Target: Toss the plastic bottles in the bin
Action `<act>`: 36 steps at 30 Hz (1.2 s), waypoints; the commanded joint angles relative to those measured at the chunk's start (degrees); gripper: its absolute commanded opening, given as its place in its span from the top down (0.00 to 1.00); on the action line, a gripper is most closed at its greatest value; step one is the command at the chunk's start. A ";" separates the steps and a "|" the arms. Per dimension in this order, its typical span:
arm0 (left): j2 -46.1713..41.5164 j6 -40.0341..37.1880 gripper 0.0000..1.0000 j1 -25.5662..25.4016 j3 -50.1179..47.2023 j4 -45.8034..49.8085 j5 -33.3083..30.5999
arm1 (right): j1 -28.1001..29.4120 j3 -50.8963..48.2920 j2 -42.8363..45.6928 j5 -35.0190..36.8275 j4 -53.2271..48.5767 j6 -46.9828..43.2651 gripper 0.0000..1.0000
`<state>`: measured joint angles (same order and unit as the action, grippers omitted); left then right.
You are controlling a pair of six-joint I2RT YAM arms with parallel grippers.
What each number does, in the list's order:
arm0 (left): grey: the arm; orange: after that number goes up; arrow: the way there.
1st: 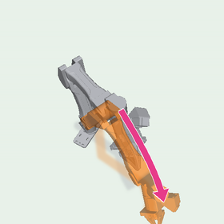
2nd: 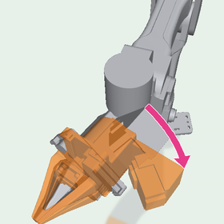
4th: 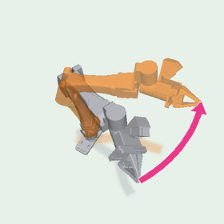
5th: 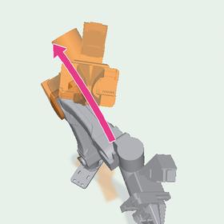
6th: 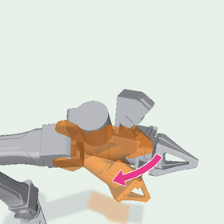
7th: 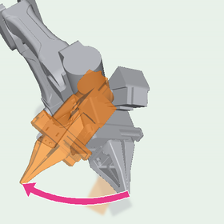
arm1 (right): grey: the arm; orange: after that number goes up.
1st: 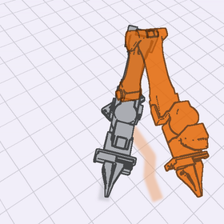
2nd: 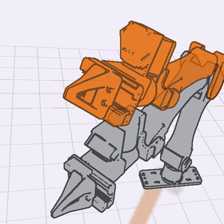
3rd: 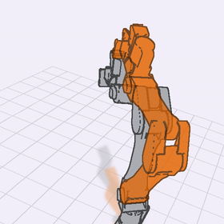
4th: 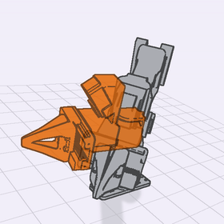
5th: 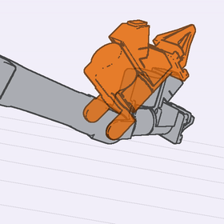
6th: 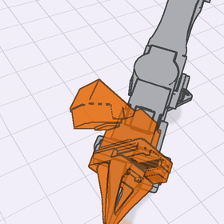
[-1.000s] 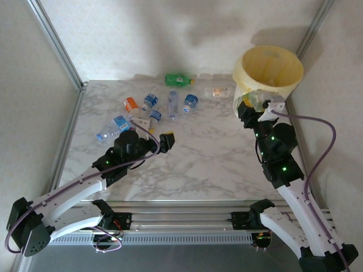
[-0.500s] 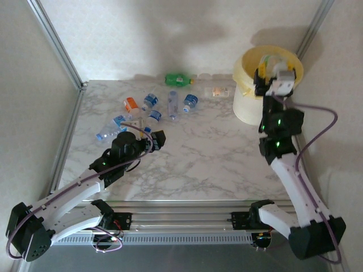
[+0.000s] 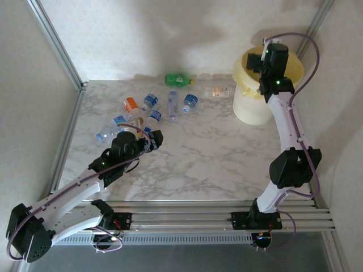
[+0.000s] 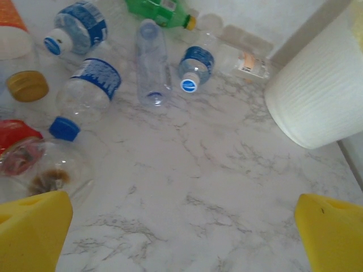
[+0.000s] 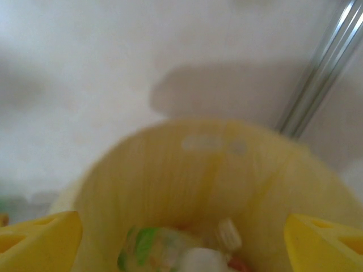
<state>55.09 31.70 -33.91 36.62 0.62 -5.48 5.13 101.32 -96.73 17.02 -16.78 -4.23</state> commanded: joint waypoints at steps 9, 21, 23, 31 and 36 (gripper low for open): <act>12.42 1.79 0.00 6.95 6.12 11.56 -5.03 | 0.00 -22.47 27.67 -22.92 -7.19 18.67 0.01; 32.65 -4.31 0.00 10.07 17.69 14.41 -5.73 | 7.44 -40.30 38.04 -28.79 -10.97 22.40 0.01; 33.92 -3.25 0.00 10.70 17.53 13.68 -4.81 | 7.47 -41.35 38.66 -28.53 -11.56 21.89 0.01; 36.45 0.41 0.00 12.97 17.17 10.95 -2.00 | 7.70 -44.39 40.00 -28.52 -11.79 20.81 0.01; 38.05 1.08 0.00 13.34 16.93 9.70 -1.07 | 7.78 -45.50 40.08 -28.62 -12.23 19.92 0.01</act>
<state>92.09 31.48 -21.08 53.19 11.53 -7.49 12.43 56.80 -57.41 -10.63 -28.23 17.06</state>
